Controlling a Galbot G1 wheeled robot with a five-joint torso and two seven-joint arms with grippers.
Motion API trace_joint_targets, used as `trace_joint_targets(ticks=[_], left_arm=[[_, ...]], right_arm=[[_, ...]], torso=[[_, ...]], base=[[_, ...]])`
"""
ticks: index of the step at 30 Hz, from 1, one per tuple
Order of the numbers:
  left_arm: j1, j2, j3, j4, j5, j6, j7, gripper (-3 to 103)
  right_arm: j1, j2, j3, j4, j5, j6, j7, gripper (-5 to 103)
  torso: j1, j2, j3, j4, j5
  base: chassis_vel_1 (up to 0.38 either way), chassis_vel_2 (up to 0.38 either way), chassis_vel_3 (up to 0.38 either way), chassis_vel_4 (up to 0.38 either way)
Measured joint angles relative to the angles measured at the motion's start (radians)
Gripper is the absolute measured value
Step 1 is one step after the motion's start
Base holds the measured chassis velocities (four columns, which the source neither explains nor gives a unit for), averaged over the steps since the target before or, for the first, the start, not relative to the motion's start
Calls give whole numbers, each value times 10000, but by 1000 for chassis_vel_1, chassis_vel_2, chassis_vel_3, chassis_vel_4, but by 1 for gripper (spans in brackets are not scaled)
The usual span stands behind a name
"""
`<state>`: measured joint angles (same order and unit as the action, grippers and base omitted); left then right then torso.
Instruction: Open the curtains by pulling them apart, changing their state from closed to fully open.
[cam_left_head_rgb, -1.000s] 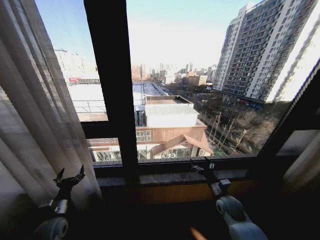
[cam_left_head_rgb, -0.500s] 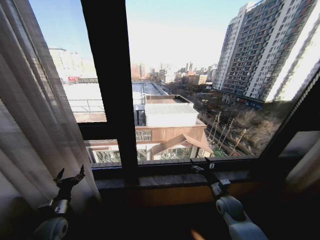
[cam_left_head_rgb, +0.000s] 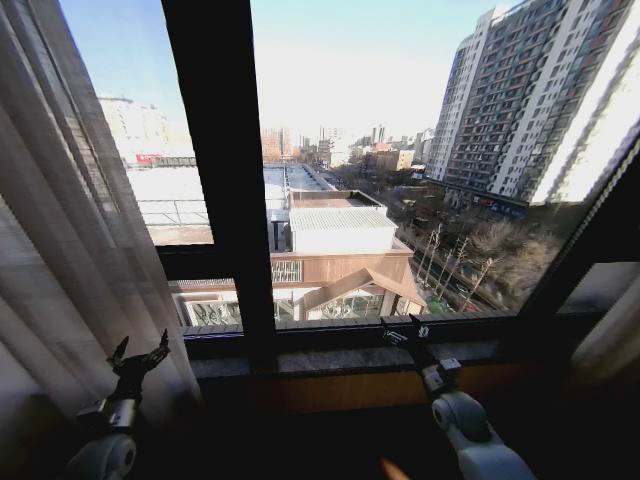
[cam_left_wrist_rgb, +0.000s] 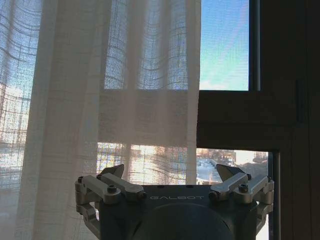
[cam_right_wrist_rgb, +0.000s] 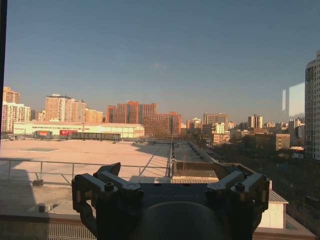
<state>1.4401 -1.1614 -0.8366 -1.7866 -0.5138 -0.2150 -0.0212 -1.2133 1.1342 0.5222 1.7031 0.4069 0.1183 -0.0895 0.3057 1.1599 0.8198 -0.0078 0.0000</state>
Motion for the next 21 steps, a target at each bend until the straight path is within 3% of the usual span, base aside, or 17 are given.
trace_joint_targets(ticks=[21], left_arm=[[0,0,0,0,0,0,0,100]], right_arm=[[0,0,0,0,0,0,0,100]], torso=[[1,0,0,0,0]], base=[[0,0,0,0]])
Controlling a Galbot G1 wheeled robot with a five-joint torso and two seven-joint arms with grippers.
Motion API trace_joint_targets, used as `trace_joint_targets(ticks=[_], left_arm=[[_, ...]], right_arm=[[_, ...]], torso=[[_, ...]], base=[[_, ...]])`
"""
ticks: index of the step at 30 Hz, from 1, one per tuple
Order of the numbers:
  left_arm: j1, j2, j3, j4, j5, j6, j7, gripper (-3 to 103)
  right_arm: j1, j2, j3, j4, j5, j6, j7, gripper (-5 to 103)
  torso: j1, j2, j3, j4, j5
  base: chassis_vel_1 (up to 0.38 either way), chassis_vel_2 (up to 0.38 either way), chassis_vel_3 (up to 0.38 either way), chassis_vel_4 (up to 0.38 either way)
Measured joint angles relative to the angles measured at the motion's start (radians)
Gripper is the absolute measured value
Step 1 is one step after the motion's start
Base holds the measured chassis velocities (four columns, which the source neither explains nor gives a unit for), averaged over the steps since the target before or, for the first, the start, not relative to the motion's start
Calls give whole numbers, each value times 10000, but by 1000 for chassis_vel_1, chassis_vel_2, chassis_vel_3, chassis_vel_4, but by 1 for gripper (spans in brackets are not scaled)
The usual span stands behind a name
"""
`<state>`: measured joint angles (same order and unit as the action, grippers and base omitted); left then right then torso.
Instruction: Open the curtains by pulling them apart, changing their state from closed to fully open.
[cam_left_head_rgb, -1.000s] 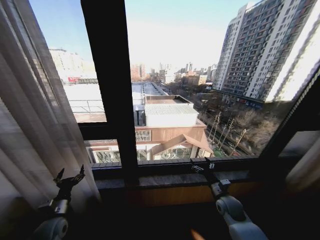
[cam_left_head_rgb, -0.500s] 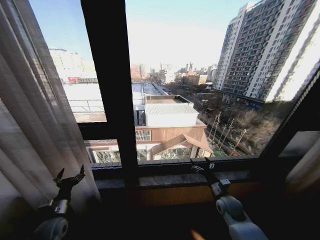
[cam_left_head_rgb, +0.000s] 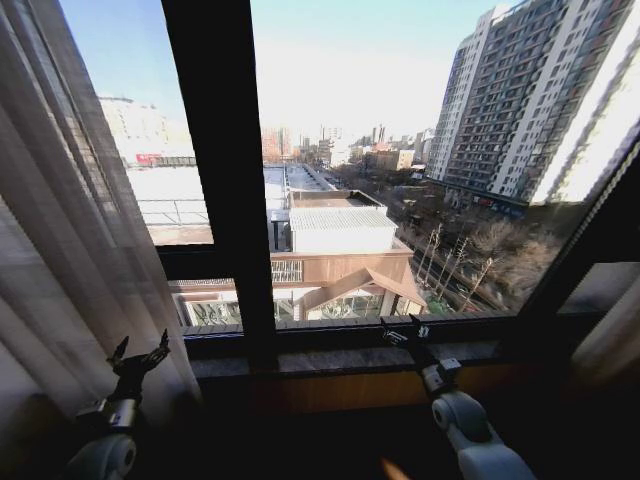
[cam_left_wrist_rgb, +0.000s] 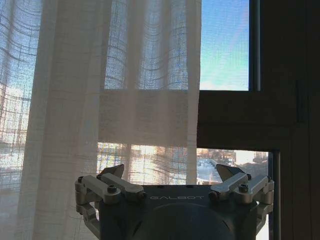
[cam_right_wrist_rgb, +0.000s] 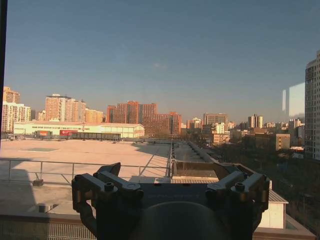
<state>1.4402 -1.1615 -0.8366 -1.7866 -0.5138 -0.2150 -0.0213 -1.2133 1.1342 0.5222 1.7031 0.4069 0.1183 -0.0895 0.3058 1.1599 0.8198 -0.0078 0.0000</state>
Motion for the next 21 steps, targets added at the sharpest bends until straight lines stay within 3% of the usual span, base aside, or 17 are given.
trace_joint_targets(ticks=[21], left_arm=[[0,0,0,0,0,0,0,100]], right_arm=[[0,0,0,0,0,0,0,100]], torso=[[0,0,0,0,0]], base=[[0,0,0,0]])
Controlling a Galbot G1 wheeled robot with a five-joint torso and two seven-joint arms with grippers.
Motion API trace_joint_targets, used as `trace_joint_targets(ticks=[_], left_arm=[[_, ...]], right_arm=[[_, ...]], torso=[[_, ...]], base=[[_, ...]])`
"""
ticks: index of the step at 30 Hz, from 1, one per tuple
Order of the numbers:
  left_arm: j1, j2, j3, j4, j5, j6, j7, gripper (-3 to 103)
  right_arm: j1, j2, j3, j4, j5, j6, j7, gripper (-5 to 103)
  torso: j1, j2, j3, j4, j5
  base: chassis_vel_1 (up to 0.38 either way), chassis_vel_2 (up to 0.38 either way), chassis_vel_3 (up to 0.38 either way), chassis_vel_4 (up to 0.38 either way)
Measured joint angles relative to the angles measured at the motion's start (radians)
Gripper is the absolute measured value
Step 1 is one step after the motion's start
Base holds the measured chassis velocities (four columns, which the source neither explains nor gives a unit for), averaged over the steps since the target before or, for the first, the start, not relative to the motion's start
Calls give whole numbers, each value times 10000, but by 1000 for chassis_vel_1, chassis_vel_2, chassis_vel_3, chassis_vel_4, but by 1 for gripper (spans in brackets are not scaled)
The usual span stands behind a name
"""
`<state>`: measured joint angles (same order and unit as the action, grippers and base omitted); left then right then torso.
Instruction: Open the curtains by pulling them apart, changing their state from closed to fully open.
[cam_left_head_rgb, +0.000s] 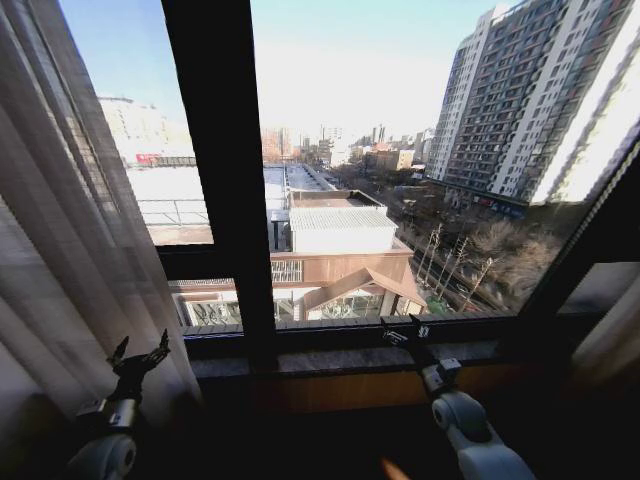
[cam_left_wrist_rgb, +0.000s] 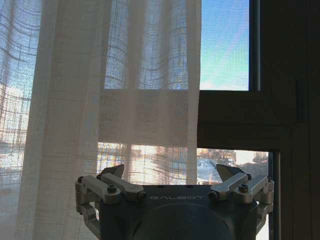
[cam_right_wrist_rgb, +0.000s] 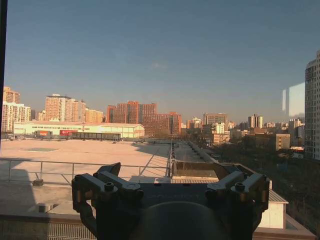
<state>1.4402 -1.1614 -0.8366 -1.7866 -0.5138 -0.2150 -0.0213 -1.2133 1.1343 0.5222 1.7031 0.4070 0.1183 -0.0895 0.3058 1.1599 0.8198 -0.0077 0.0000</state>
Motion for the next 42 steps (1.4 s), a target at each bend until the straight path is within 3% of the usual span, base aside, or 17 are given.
trace_joint_targets(ticks=[42], left_arm=[[0,0,0,0,0,0,0,100]], right_arm=[[0,0,0,0,0,1,0,100]], torso=[[0,0,0,0,0]], base=[[0,0,0,0]])
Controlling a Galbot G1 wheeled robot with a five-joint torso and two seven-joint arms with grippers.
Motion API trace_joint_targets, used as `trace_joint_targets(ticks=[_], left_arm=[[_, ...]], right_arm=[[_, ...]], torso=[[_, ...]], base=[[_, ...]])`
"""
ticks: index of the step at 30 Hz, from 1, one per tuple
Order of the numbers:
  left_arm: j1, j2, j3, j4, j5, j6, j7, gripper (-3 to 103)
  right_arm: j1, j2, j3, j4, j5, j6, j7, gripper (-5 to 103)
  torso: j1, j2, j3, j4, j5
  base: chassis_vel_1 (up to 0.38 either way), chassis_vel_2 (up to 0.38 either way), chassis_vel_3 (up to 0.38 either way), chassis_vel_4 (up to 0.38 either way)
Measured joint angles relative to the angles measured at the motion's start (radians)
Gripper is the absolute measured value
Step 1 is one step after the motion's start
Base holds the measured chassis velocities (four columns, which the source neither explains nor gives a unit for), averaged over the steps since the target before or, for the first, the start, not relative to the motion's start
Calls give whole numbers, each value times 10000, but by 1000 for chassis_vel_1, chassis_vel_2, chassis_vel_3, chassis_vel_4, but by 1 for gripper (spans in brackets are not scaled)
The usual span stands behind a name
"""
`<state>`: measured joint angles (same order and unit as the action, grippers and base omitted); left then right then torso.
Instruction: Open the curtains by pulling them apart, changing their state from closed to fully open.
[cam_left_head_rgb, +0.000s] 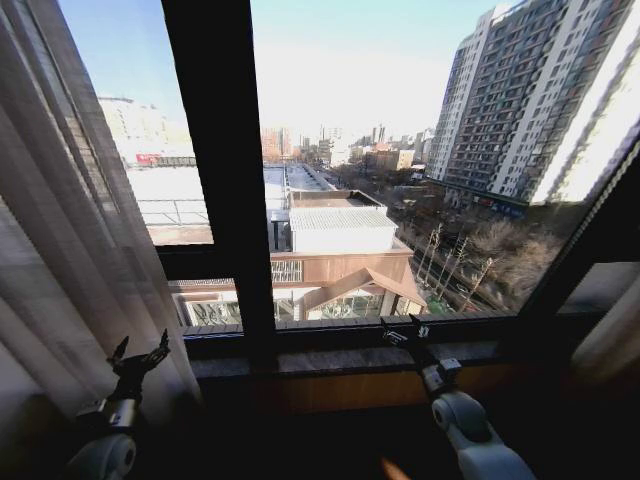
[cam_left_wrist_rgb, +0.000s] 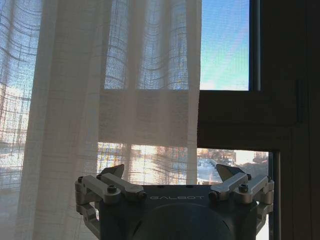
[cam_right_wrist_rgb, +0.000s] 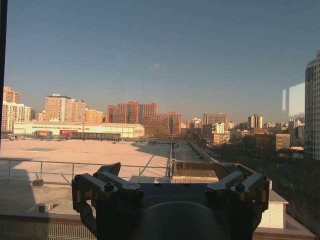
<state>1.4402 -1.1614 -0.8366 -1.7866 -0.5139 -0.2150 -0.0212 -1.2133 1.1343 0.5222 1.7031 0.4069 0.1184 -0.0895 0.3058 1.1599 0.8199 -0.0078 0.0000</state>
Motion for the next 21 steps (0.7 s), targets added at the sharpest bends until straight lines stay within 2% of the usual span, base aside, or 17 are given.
trace_joint_targets(ticks=[21], left_arm=[[0,0,0,0,0,0,0,100]], right_arm=[[0,0,0,0,0,0,0,100]], torso=[[0,0,0,0,0]], base=[[0,0,0,0]])
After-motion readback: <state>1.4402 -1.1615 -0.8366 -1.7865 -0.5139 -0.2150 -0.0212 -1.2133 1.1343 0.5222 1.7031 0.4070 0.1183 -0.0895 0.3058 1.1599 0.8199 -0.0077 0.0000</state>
